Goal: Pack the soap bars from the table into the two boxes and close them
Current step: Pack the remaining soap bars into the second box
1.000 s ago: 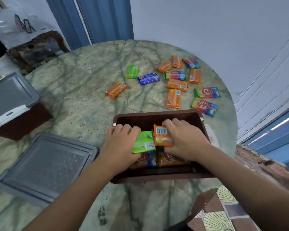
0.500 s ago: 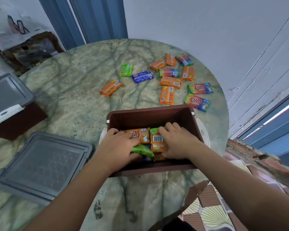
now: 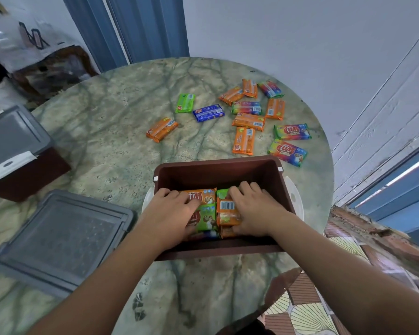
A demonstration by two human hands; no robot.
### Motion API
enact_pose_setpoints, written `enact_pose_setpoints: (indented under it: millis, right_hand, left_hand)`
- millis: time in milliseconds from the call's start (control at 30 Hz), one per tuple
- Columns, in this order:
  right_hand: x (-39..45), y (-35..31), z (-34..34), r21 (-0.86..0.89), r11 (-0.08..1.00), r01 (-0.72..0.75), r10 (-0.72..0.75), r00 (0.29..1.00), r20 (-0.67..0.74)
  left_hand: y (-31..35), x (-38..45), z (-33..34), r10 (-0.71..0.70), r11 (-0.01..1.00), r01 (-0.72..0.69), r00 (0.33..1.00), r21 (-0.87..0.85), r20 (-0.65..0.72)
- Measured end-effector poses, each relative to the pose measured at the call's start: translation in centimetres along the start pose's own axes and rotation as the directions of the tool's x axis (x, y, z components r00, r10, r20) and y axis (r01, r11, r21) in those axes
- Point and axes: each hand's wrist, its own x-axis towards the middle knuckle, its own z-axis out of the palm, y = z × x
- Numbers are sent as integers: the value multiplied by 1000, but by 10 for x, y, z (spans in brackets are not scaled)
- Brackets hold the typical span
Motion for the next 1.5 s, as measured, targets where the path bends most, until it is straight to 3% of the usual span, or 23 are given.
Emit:
enact_pose_setpoints:
  millis: [200, 833, 1133, 1233, 1333, 1500]
  right_hand:
    - [2, 0, 0, 10, 1000, -7, 7, 1000, 7]
    - [0, -3, -6, 3, 1000, 5, -6, 1000, 10]
    - [-6, -8, -10, 31, 996, 89, -81, 977, -195]
    - [-7, -7, -10, 143, 985, 100, -64, 969, -239]
    - [-10, -8, -14, 262, 962, 76, -15, 973, -230]
    - [-9, -8, -11, 191, 981, -21, 46, 991, -126]
  left_hand:
    - [5, 0, -1, 22, 995, -26, 999, 99, 47]
    - [11, 1, -3, 61, 994, -73, 988, 77, 142]
    - [13, 2, -1, 21, 995, -37, 985, 90, 172]
    - [13, 2, 0, 12, 996, -25, 987, 82, 160]
    - [12, 2, 0, -2, 997, -11, 987, 77, 160]
    - [11, 2, -3, -6, 999, -3, 983, 49, 182]
